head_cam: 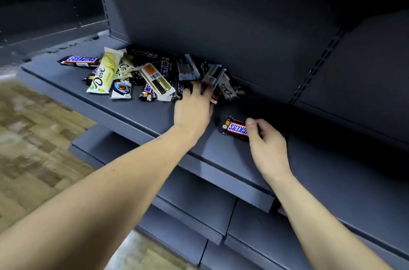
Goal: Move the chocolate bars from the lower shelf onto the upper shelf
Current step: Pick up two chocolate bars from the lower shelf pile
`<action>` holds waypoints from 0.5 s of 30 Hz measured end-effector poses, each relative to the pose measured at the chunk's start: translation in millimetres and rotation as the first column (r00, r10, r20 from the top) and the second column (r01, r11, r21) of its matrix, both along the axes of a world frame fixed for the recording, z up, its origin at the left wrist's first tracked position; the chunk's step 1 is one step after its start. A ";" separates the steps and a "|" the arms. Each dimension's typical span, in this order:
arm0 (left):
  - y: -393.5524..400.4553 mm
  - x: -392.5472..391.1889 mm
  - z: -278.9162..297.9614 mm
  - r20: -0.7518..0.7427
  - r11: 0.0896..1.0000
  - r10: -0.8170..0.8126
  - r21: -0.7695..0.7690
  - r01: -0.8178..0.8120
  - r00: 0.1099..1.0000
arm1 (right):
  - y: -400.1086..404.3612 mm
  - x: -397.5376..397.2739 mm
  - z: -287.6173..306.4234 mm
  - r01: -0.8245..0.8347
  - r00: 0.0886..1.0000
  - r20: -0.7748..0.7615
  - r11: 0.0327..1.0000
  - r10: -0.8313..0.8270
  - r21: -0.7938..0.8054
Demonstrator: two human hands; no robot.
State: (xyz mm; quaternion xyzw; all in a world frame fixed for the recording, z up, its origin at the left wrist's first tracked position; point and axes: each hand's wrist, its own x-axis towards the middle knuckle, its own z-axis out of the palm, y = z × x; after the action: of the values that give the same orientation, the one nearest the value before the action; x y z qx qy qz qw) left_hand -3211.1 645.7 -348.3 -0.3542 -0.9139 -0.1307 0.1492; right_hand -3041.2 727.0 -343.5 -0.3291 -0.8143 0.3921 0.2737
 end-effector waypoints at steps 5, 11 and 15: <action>-6.8 8.7 -0.2 0.015 1.000 0.008 -0.003 -0.008 1.000 | 0.2 0.4 -4.1 0.050 0.998 -0.036 0.998 -0.049 0.040; -33.4 33.2 5.6 0.034 0.997 -0.050 -0.058 0.052 0.998 | -5.2 8.2 -4.7 0.054 0.998 -0.019 0.995 -0.053 0.079; -51.6 47.0 7.9 0.031 0.986 -0.090 -0.137 0.094 0.995 | -16.3 18.4 -1.0 0.033 0.999 0.000 0.999 -0.033 0.040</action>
State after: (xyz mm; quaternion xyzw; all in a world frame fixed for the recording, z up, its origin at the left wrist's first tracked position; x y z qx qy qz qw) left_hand -3164.1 594.1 -340.4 -0.4039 -0.9052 -0.0780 0.1067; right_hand -3022.8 710.7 -344.5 -0.3371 -0.8165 0.3711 0.2861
